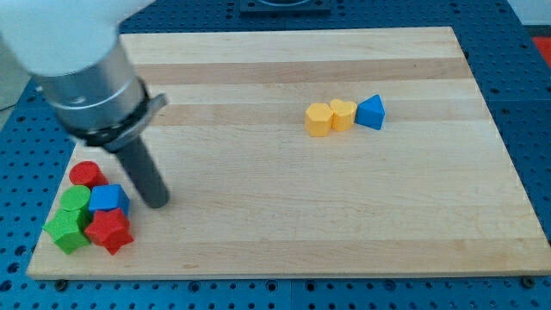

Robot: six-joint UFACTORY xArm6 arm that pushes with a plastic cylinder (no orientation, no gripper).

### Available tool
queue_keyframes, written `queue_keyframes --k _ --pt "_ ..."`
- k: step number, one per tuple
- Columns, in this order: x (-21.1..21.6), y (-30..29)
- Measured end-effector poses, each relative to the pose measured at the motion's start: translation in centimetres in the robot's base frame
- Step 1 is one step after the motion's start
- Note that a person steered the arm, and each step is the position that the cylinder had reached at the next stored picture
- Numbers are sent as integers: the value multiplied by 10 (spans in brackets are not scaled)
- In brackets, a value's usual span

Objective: Slide the yellow hexagon down a bit

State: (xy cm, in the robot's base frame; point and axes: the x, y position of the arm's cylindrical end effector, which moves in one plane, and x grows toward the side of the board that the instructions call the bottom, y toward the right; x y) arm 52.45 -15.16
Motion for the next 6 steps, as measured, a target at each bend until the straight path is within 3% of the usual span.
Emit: queue_keyframes --k 1,2,3,4,6 --pt "-40 16" --pt "-102 15" --pt "-180 61" --pt "-193 152" --pt "-124 183"
